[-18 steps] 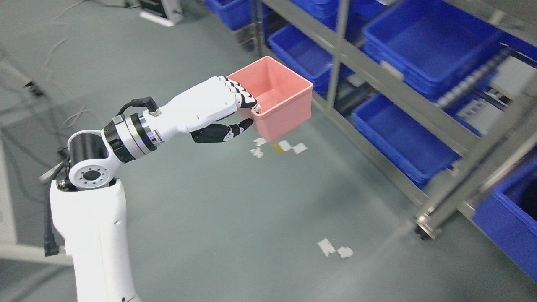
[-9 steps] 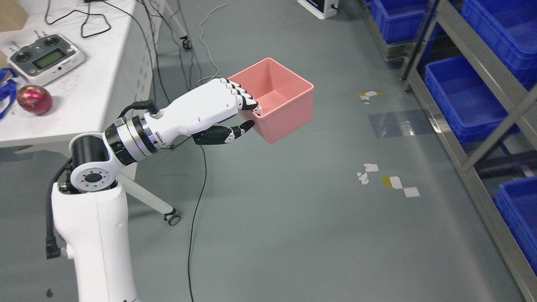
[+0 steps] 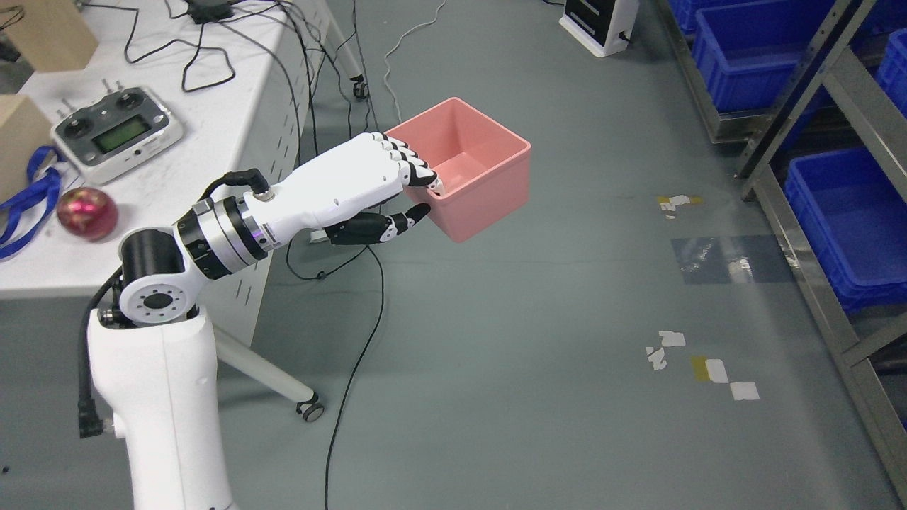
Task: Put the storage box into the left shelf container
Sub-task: 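Hold the pink box aloft in the left hand while turning toward the shelf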
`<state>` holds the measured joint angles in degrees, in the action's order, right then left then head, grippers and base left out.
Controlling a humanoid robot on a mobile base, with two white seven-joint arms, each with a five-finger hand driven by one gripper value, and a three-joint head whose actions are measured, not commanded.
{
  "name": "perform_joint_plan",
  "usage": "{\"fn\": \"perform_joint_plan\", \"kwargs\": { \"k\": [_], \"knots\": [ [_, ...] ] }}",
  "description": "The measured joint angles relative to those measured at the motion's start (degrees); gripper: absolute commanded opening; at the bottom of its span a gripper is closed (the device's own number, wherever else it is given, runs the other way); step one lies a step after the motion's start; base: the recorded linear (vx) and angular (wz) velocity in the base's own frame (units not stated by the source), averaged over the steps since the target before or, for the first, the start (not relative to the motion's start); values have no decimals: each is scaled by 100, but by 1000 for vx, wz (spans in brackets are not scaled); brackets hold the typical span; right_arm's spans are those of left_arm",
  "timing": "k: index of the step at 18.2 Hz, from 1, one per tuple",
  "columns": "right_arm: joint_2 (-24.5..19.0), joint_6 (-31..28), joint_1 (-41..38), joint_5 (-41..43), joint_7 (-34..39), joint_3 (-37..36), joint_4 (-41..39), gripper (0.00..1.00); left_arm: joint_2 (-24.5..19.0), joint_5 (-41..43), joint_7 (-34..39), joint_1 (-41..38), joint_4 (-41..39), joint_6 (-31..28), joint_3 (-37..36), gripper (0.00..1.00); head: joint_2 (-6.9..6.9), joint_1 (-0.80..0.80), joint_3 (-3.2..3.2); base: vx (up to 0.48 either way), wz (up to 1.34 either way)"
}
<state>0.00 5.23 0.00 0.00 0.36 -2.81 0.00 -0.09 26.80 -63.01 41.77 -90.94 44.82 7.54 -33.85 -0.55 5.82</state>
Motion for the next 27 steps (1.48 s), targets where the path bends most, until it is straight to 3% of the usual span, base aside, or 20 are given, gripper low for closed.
{"fn": "perform_joint_plan", "kwargs": {
  "k": [13, 27],
  "knots": [
    [0, 0, -1, 0, -36, 0, 0, 100, 7, 0, -20, -3, -2, 7, 1, 3, 0, 0, 0, 320, -190],
    [0, 0, 3, 0, -40, 0, 0, 100, 8, 0, -21, -3, -3, 13, 6, 3, 0, 0, 0, 411, 212]
  ]
}}
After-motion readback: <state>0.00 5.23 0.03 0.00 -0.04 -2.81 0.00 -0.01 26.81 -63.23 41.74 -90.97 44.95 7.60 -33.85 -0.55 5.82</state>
